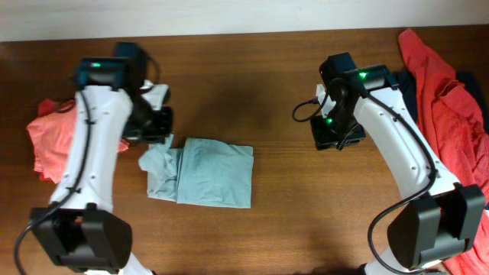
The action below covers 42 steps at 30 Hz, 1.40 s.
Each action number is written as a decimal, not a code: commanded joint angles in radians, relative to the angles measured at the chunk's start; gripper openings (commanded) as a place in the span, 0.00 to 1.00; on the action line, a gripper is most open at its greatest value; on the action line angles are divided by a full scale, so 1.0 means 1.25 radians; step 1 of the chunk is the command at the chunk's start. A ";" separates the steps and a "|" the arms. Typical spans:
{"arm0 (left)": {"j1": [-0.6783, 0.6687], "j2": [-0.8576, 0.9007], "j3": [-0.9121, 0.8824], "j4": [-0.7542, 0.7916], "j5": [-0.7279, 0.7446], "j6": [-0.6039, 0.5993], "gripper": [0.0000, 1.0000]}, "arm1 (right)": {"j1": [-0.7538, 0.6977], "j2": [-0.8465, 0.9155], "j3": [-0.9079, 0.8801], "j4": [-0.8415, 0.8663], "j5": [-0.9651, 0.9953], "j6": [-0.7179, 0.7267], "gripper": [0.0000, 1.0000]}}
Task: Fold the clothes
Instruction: 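Fold the strip's left end rightward onto the stack with the left gripper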
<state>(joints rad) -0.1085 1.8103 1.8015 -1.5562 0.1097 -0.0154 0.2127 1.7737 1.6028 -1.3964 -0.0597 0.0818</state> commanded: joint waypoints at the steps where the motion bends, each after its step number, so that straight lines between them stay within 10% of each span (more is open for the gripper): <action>1: -0.079 0.033 0.010 0.001 -0.033 -0.036 0.01 | -0.005 -0.001 0.005 -0.007 0.016 0.000 0.45; 21: -0.287 0.182 0.010 0.008 -0.038 -0.078 0.02 | -0.005 -0.001 0.005 -0.027 0.016 -0.021 0.45; 29: -0.335 0.187 0.010 0.025 -0.018 -0.083 0.36 | -0.005 -0.001 0.005 -0.026 0.016 -0.021 0.45; 42: -0.194 0.161 0.011 0.021 -0.164 -0.083 0.35 | -0.003 -0.001 0.005 -0.025 -0.036 -0.038 0.46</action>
<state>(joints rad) -0.4202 2.0365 1.8023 -1.5391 -0.0349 -0.1173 0.2127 1.7737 1.6028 -1.4258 -0.0647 0.0540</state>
